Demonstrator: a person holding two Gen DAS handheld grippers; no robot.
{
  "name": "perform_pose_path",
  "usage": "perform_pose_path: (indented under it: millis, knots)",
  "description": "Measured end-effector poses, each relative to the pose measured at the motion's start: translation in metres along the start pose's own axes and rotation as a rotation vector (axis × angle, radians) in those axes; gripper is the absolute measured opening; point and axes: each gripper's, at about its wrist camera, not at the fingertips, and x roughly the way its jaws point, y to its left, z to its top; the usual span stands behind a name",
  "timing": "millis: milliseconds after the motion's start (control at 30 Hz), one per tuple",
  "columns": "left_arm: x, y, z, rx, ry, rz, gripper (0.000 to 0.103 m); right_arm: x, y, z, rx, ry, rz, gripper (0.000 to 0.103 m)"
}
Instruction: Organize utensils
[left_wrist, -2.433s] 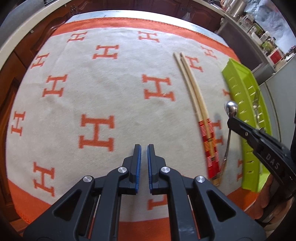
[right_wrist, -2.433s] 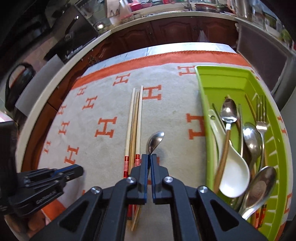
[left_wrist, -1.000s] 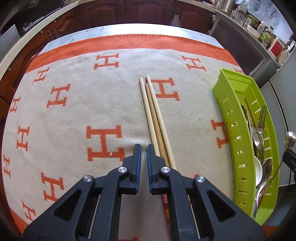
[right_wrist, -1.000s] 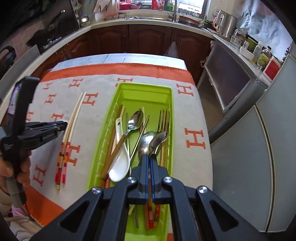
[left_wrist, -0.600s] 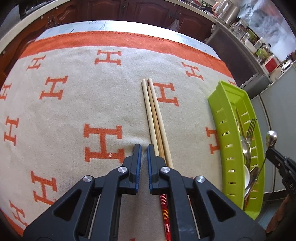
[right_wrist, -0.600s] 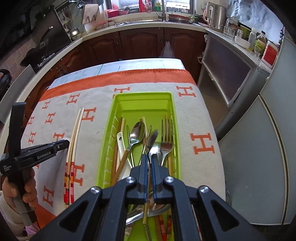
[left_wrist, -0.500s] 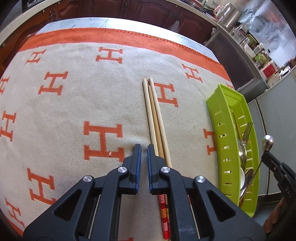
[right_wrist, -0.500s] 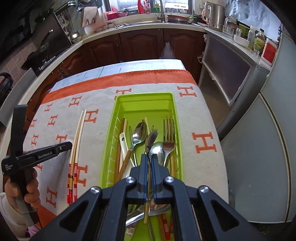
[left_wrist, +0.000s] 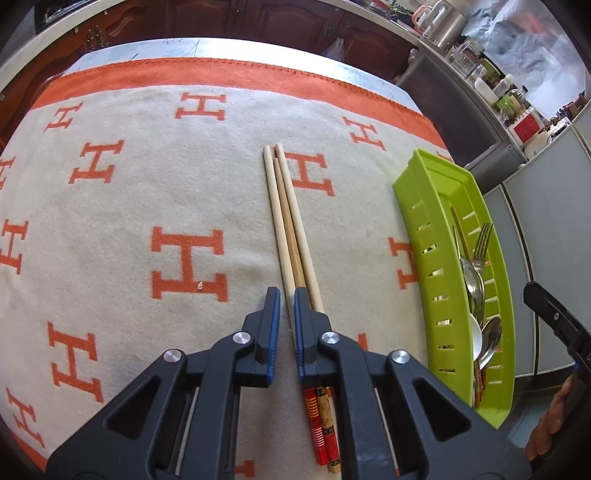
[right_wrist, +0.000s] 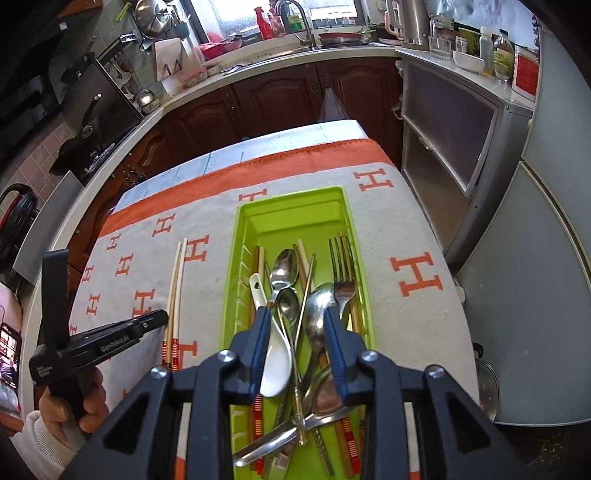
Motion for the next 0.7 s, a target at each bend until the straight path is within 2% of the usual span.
perform_pose_path:
  millis: [167,233,367,467,500,700]
  knots:
    - [0.001,-0.005,-0.001,0.027,-0.026,0.035,0.004,-0.004,0.009,-0.003,-0.019,-0.015,0.005,0.030]
    - [0.004,-0.008,-0.003,0.042,-0.018,0.051,0.009,-0.004,0.013,-0.005,-0.030,-0.014,0.012,0.030]
    - [0.006,-0.022,-0.009,0.108,-0.052,0.131,0.009,-0.001,0.022,-0.009,-0.051,-0.003,0.025,0.029]
    - [0.006,-0.026,-0.012,0.127,-0.071,0.158,0.008,0.001,0.030,-0.013,-0.065,0.005,0.042,0.029]
    - [0.005,-0.026,-0.013,0.129,-0.075,0.163,0.005,0.001,0.034,-0.015,-0.070,0.007,0.051,0.029]
    - [-0.005,-0.008,-0.015,0.067,-0.051,0.137,0.003,0.003,0.055,-0.022,-0.098,0.026,0.117,0.029]
